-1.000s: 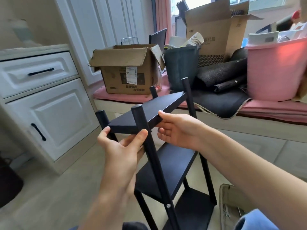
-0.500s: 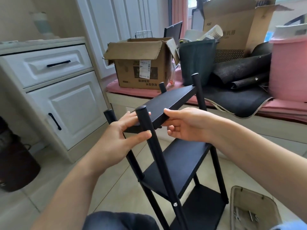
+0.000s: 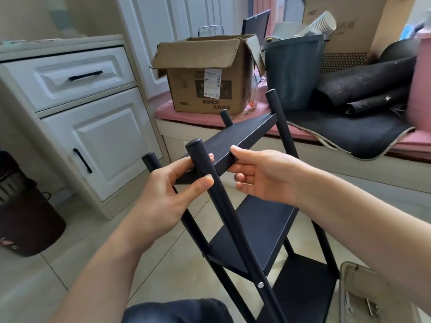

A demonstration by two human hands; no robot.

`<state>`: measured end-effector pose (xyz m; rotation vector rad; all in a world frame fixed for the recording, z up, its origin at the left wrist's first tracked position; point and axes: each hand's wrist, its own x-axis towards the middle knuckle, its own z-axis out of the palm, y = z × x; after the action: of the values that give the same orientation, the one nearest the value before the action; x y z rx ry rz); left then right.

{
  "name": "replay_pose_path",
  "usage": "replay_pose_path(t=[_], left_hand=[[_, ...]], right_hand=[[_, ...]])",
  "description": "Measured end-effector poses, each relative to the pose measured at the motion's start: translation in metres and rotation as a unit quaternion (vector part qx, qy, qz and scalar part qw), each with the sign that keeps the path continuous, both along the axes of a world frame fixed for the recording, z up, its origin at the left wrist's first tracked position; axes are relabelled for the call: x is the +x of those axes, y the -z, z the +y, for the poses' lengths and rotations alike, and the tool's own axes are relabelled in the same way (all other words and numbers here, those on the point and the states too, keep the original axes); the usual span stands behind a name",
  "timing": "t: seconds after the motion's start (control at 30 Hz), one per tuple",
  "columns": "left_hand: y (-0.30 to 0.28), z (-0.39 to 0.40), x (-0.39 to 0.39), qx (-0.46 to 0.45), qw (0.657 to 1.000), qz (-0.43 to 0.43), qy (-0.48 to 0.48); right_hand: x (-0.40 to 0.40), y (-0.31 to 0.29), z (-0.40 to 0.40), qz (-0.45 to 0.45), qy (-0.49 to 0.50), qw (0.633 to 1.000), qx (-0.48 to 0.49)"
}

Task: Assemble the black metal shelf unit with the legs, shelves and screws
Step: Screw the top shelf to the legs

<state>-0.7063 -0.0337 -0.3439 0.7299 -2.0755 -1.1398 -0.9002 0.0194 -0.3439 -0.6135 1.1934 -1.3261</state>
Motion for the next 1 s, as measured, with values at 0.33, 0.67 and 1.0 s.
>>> replay_pose_path(t=[0.33,0.67,1.0], left_hand=[[0.005,-0.001,0.0,0.024,0.999,0.032,-0.001],[0.003,0.017,-0.008,0.028,0.999,0.039,-0.026],[-0.001,0.046,-0.039,0.013,0.998,0.052,-0.024]], right_hand=[[-0.005,0.004,0.004,-0.009,-0.014,1.0,-0.002],[-0.071,0.039,0.065,0.064,0.021,0.995,0.078],[-0.163,0.152,0.164,0.049,0.153,0.974,0.16]])
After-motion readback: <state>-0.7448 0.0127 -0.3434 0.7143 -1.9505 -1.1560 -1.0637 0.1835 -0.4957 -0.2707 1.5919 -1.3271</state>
